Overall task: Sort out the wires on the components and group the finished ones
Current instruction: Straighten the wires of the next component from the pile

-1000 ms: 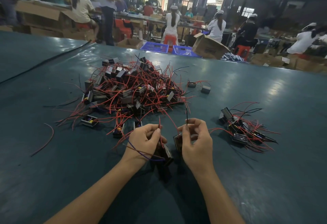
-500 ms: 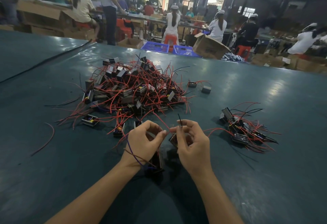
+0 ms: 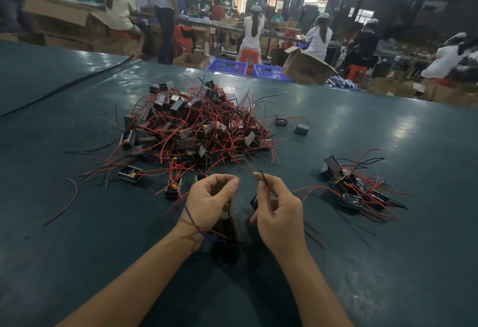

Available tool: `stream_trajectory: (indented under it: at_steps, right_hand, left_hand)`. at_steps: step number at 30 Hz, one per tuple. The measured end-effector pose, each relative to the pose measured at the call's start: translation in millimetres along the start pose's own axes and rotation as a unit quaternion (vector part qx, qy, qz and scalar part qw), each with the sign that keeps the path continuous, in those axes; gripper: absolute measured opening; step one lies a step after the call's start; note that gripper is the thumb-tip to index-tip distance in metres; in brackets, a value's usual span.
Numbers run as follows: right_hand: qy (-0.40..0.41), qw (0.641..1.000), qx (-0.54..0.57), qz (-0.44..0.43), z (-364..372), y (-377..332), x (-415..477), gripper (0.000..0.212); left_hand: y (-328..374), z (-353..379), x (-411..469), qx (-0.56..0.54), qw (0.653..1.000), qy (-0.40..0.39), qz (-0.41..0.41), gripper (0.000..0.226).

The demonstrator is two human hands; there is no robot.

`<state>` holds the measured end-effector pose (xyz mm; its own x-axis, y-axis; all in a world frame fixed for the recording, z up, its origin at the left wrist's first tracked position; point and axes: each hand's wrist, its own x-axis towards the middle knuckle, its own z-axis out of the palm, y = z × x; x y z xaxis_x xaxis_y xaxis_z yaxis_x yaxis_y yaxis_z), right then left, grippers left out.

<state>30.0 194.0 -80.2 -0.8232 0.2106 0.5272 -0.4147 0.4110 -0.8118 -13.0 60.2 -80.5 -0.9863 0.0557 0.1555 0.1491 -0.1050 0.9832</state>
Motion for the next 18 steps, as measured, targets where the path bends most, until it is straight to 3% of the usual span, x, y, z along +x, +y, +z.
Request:
stream_trajectory:
  at_steps: [6, 18]
  right_hand:
    - [-0.01, 1.0, -0.011, 0.014, 0, 2, 1, 0.019]
    - [-0.071, 0.996, -0.002, 0.057, 5, 1, -2, 0.016]
  left_hand:
    - [-4, -3, 0, -0.024, 1.0, -0.005, -0.013, 0.013]
    - [6, -2, -4, 0.02, 0.994, -0.023, 0.108, 0.029]
